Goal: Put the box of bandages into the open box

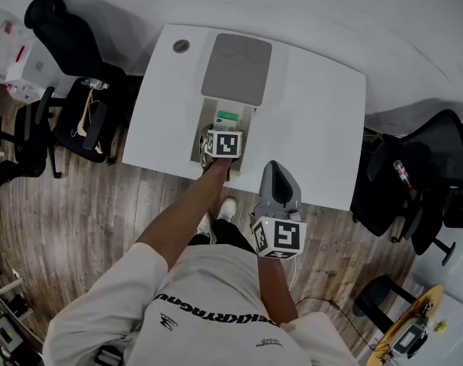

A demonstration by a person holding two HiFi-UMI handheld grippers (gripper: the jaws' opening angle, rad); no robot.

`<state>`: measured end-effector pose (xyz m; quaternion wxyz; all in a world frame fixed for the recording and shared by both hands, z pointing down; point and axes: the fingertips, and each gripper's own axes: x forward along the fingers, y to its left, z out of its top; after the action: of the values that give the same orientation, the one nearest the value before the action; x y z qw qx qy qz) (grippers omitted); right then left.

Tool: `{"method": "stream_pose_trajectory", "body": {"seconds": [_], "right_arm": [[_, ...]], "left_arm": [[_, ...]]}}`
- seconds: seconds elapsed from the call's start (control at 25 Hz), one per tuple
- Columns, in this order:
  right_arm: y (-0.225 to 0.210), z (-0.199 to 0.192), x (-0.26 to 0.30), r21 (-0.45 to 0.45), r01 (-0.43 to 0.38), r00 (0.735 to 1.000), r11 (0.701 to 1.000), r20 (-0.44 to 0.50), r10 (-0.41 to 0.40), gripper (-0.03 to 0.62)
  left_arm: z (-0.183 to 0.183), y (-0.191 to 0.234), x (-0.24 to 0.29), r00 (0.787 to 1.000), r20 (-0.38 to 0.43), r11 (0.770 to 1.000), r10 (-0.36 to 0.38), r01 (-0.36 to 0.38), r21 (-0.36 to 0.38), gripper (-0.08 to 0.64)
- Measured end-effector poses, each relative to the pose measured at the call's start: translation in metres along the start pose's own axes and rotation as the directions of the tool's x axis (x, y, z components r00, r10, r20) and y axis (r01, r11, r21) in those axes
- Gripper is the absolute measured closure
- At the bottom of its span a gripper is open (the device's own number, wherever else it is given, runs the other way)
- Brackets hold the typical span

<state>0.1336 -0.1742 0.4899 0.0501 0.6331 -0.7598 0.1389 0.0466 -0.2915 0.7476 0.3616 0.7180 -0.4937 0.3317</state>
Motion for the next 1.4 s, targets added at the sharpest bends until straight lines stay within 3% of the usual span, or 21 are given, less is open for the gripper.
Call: {"method": "stream_pose_trajectory", "body": {"seconds": [0.72,1.4], "right_arm": [[0.004,0.008,-0.011,-0.01,-0.001,1.0,1.0,0.023,0.001,0.594],[0.022,0.018,-0.029,-0.032,0.009,0.999,0.999,0.049,-0.008,0.594]], "left_arm": [[0.008,-0.001,-0.022,0.997,0.065,0.999,-0.041,0.042,-0.027,0.104],[0.031,-0.001,-0.08,0.976,0.211,0.997,-0.057,0.066,-0.032,0.148]]}}
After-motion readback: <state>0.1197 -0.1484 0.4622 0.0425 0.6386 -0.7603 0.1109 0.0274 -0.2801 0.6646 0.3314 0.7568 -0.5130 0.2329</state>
